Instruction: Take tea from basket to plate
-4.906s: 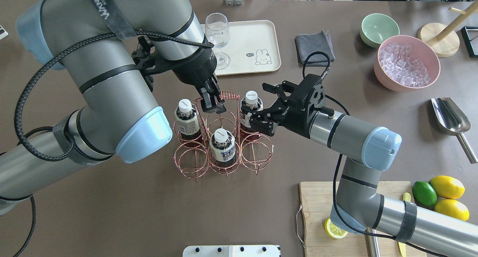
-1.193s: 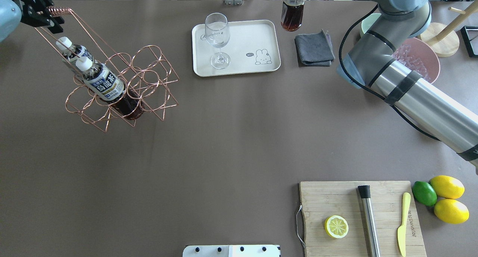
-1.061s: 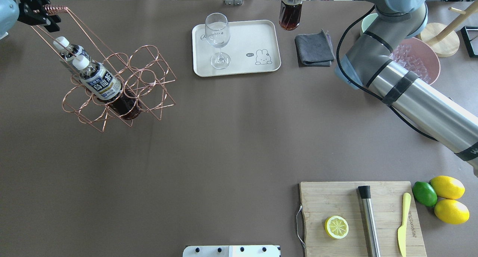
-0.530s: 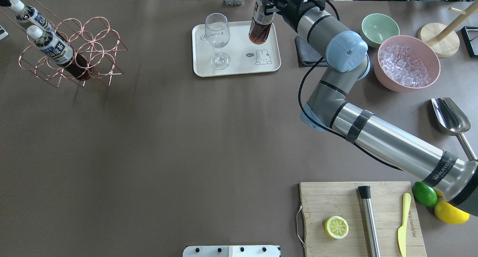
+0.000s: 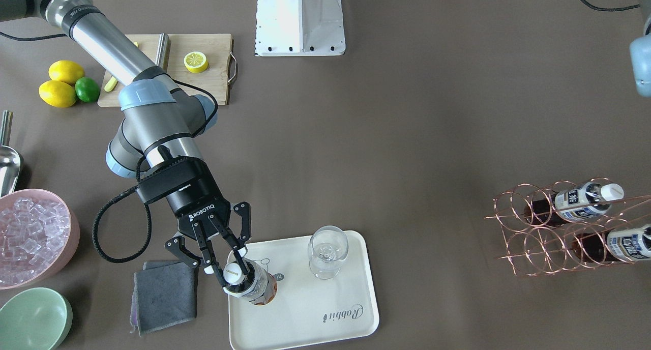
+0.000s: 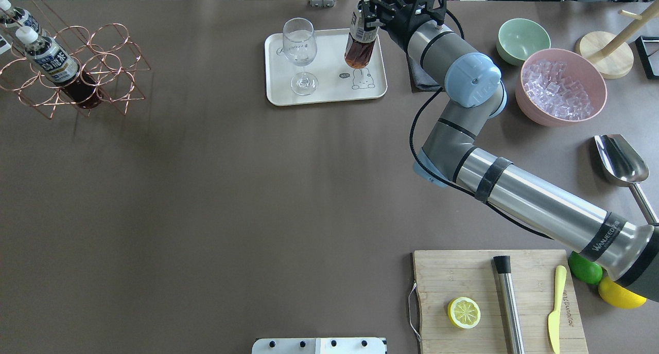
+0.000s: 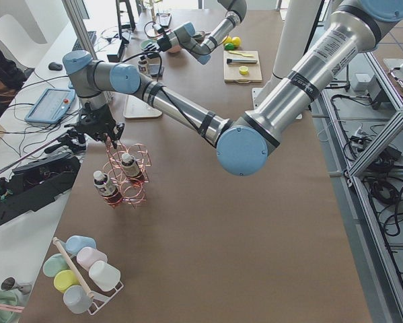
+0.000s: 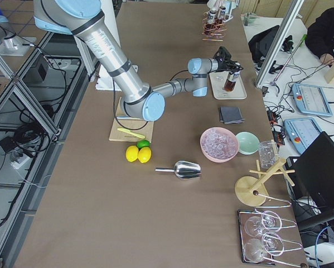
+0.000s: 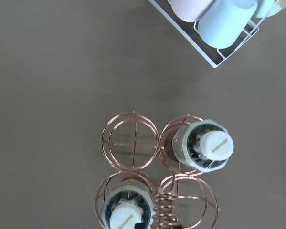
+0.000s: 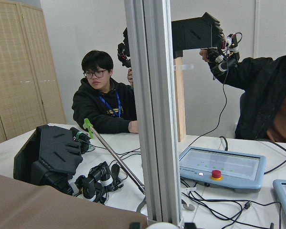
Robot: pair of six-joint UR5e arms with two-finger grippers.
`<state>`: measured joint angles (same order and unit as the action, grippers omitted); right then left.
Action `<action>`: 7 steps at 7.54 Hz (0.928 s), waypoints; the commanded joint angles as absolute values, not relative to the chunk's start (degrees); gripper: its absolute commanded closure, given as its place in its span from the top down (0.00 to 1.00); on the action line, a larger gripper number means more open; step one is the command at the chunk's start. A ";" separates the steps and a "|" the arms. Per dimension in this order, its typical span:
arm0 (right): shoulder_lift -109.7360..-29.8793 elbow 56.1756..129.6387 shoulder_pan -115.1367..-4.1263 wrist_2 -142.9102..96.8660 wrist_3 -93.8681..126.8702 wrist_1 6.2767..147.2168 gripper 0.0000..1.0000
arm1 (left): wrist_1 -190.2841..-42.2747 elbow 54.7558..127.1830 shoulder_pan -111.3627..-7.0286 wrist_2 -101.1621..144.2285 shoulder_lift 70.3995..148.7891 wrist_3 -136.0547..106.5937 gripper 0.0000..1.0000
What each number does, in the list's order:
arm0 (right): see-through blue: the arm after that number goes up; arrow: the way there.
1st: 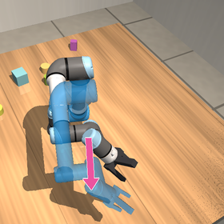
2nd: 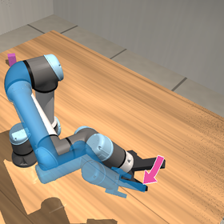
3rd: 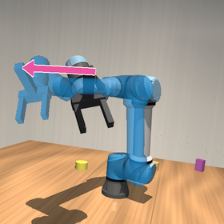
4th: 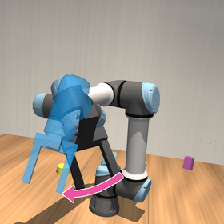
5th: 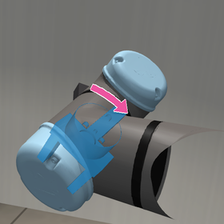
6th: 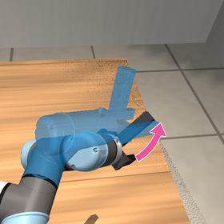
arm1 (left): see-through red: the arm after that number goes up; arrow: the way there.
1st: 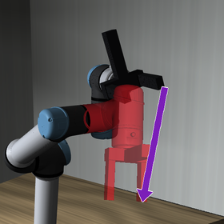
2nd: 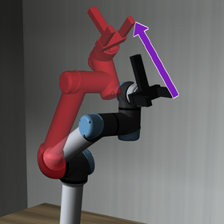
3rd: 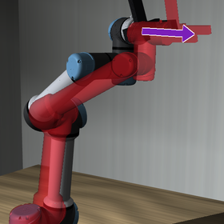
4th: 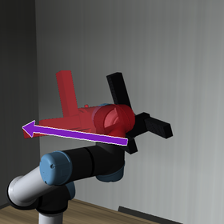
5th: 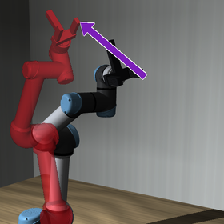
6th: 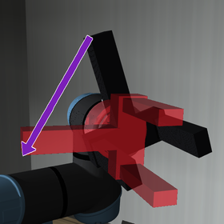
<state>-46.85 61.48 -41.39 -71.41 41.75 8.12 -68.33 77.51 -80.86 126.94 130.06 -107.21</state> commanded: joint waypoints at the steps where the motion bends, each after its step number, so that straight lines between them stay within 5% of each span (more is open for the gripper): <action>1: -47.02 61.43 -40.17 -70.58 41.75 8.17 0.00 | -71.81 73.23 -83.49 125.42 129.64 -102.42 0.00; 2: -47.02 61.52 -39.91 -70.58 41.75 8.17 0.00 | -71.81 72.95 -83.41 125.42 129.81 -102.31 0.00; 3: -47.02 61.96 -39.82 -70.66 41.75 8.17 0.47 | -71.89 72.95 -83.41 125.42 129.81 -102.13 0.00; 4: -47.02 62.14 -39.73 -70.75 41.75 8.17 0.99 | -71.89 73.04 -83.50 125.42 129.73 -101.61 0.19; 5: -46.93 62.14 -39.55 -70.75 41.75 8.17 1.00 | -72.42 73.21 -84.19 125.42 129.64 -100.47 0.99; 7: -47.37 63.71 -39.55 -71.10 41.66 8.26 1.00 | -72.25 73.48 -84.20 125.25 129.46 -99.67 0.98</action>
